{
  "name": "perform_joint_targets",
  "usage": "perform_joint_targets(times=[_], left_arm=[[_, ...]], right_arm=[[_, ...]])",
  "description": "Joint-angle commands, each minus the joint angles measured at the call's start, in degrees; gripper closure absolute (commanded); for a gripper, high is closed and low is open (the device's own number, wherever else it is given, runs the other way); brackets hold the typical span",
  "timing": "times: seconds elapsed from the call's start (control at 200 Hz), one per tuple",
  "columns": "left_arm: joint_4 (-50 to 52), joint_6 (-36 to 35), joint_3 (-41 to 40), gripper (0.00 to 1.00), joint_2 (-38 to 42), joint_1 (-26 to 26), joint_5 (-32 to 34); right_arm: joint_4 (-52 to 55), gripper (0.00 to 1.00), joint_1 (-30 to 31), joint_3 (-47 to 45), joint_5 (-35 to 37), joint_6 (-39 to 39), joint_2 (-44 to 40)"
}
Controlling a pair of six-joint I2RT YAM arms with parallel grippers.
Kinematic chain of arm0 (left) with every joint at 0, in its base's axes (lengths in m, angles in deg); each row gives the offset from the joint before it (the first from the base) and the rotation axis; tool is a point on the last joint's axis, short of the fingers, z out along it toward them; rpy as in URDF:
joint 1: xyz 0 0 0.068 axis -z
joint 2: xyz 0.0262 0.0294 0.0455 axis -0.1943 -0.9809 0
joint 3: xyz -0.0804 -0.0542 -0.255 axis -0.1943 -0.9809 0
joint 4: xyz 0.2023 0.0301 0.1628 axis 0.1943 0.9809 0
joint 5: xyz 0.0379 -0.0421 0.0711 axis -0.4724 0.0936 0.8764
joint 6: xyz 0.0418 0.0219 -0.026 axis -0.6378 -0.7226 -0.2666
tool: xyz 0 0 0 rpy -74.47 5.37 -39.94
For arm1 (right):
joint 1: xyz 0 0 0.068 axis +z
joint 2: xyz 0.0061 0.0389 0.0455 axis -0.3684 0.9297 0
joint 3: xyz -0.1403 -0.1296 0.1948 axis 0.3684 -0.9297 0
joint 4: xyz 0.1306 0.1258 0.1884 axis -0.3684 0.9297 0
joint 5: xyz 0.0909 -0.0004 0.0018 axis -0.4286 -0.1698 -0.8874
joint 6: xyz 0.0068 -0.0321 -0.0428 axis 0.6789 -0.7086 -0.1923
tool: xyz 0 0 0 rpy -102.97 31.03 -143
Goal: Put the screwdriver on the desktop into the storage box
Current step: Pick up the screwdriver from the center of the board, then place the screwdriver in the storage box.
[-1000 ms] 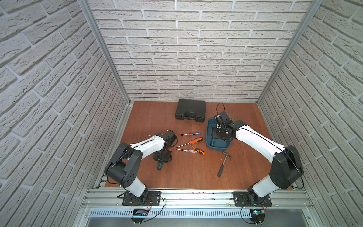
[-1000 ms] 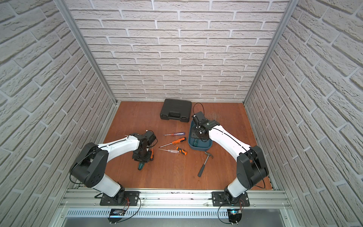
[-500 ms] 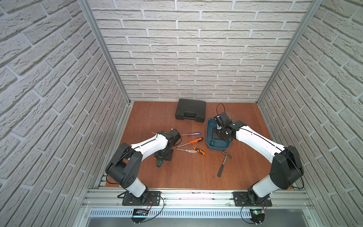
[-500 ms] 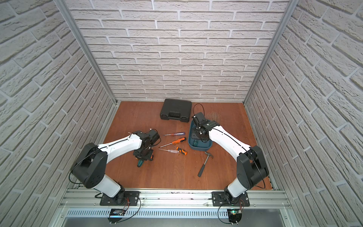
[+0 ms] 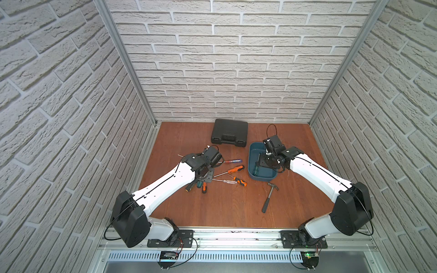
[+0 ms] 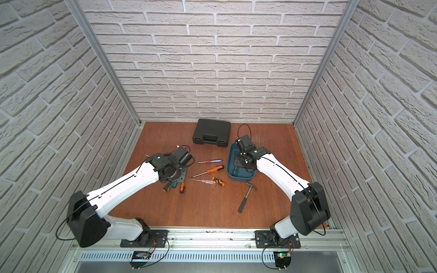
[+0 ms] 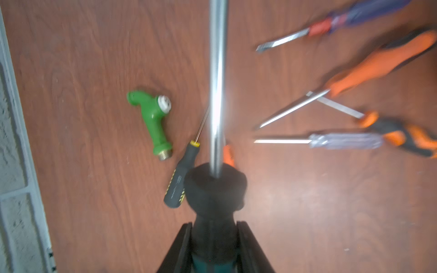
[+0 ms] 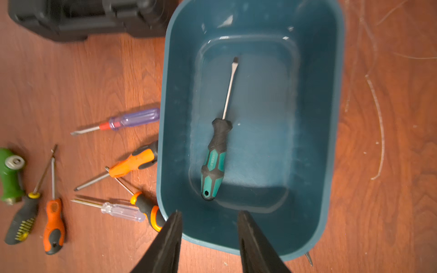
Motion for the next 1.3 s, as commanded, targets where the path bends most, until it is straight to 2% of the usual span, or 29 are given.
perform_joint_targets(times=[0.0,0.12,0.265,0.385,0.56,0.815,1.295], left_arm=[[-9.26,1.29,6.15,1.0,-5.58,1.4,-2.0],[-14.13,-1.04,16.57,1.0,-16.08,4.91,-6.35],[-11.88,-4.15,34.61,1.0,-31.98,9.76,-8.47],[-11.09,-3.43,46.74,1.0,-42.14,11.34,-12.06],[-9.1,-0.93,59.61,1.0,-53.09,12.0,-15.45],[-9.88,1.98,62.54,1.0,-58.36,12.71,-15.41],[-5.82,7.66,64.87,1.0,-62.61,13.38,-20.85]], right_arm=[[-1.1,0.56,-2.81,-1.41,1.31,2.69,-4.47],[-1.13,0.56,-7.01,-4.23,1.59,4.25,-9.13],[-0.28,0.55,-11.76,-8.2,1.33,5.19,-15.04],[1.73,0.55,-14.48,-10.98,1.19,5.02,-19.82],[3.64,0.55,-16.15,-14.65,2.1,4.92,-26.16],[4.73,0.54,-16.77,-16.7,2.18,4.62,-29.27],[3.41,0.54,-16.77,-15.63,1.33,3.3,-25.95]])
